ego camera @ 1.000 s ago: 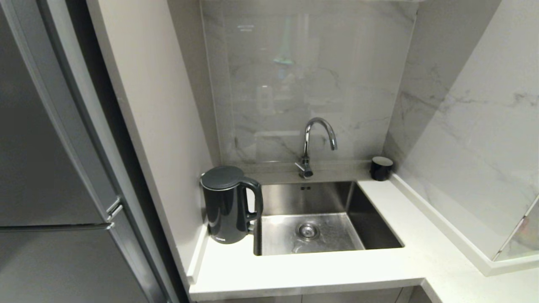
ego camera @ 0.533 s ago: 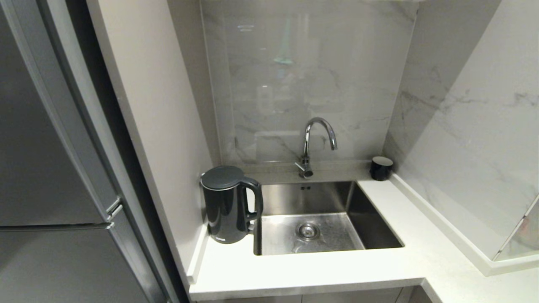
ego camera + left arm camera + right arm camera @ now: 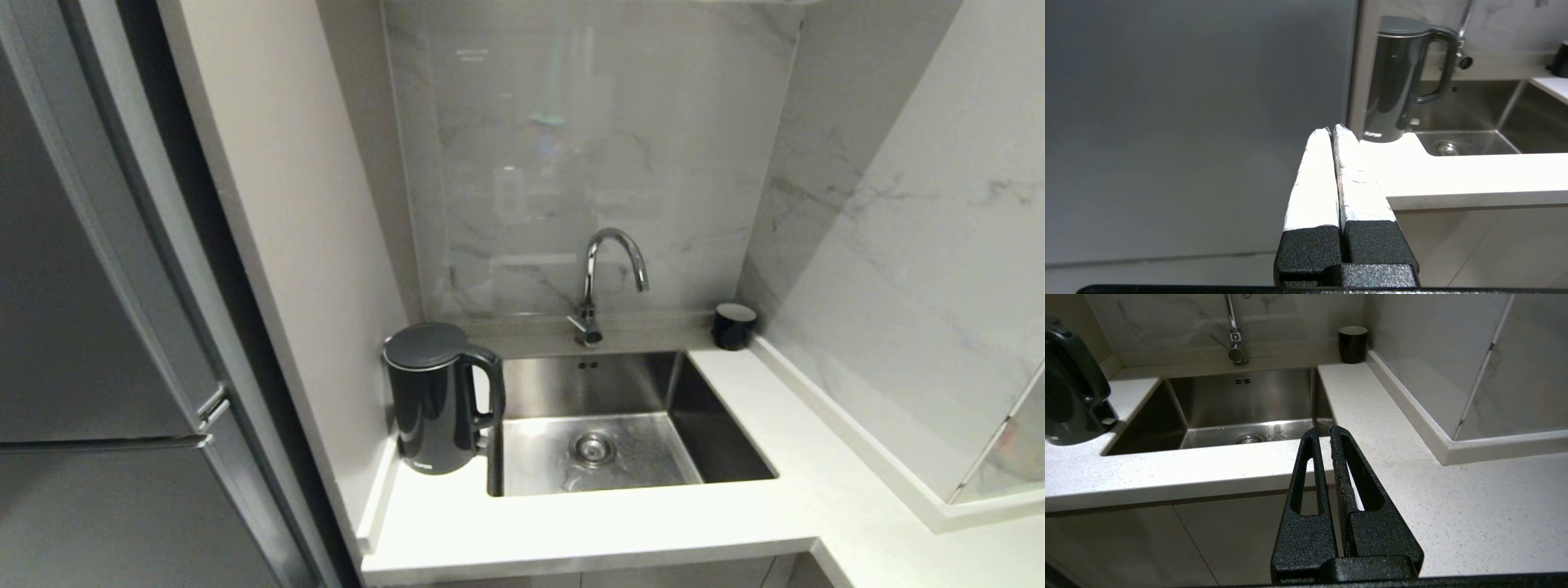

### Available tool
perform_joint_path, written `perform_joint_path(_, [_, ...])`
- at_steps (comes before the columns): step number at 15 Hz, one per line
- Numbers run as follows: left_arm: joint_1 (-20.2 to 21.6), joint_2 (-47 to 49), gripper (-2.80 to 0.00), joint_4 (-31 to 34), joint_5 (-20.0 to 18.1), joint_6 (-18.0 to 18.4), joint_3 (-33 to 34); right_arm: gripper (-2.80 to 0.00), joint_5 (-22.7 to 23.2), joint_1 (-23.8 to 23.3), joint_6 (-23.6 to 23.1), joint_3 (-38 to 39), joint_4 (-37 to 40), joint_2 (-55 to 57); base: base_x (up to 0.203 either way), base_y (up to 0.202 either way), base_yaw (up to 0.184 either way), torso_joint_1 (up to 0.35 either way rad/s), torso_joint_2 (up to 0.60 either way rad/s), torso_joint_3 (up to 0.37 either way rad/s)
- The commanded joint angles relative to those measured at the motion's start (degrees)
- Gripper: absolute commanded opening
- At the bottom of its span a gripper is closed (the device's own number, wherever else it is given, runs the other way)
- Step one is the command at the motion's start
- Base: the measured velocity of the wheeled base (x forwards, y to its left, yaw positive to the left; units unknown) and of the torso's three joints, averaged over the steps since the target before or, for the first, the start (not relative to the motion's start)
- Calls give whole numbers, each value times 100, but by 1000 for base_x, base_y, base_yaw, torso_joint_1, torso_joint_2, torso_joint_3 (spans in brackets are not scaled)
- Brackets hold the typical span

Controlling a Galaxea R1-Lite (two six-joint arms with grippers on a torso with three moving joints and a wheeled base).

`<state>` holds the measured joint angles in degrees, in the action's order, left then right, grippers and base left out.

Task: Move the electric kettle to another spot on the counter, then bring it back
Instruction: Grab the kettle

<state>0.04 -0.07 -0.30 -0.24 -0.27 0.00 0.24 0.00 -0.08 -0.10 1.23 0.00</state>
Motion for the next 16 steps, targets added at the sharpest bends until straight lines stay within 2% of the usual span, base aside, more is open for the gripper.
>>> perform_joint_path(1, [5,7,-280,-5,-2,1,26,-280,2,0,-1,1,0,0,0,0,0,0,0,0])
perform_joint_path(10, [5,7,-280,-5,-2,1,26,-280,2,0,-1,1,0,0,3,6,-155,0,10,6])
perform_joint_path(16, [13,7,-280,-5,-2,1,26,-280,2,0,-1,1,0,0,-2,1,-11,-1,2,2])
